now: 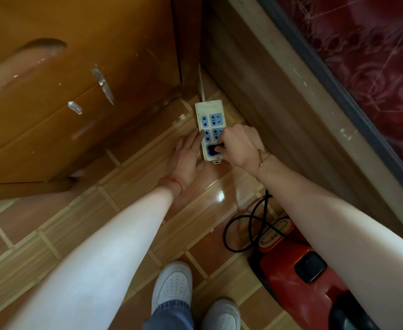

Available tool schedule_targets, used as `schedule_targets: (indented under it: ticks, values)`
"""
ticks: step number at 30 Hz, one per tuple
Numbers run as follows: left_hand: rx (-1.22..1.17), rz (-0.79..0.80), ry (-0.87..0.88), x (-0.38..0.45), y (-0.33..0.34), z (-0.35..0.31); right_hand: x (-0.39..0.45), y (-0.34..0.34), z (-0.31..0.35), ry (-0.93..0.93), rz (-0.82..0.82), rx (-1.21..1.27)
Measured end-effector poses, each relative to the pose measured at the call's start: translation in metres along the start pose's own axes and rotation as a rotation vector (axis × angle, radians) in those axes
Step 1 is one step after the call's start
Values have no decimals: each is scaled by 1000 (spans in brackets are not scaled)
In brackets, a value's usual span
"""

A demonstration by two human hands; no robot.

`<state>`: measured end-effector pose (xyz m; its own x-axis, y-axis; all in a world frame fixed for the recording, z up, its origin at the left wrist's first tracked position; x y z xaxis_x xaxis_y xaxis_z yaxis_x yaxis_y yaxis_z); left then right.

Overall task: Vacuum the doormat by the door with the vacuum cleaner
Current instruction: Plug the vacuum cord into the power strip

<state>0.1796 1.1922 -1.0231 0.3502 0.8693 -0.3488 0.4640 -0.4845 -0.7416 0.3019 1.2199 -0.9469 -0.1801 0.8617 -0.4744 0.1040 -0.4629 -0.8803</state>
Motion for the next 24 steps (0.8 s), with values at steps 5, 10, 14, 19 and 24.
schedule_targets:
  ticks: [5,10,14,19,24]
  values:
    - [25,-3,9,3,-2,1,0,-4,8,-6,-19,-25]
    - [60,9,-10,4,-2,1,3,-7,6,30,0,-51]
    - [27,13,-23,3,0,1,5,-3,7,21,34,-65]
    - [-2,-3,-19,3,2,3,8,-1,19,-32,39,-128]
    - [-9,2,-17,3,5,6,3,1,28,-54,27,-147]
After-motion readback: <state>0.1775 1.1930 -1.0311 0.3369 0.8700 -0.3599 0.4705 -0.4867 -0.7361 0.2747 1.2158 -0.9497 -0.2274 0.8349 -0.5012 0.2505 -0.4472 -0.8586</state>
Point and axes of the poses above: each hand's wrist, its own x-axis towards the middle knuckle, its own y-axis out of the palm, z = x × y, the point moved 6 cm from there along x, towards the middle knuckle, and after that the axes turned 6 degrees about -x, right-handed, at the moved point
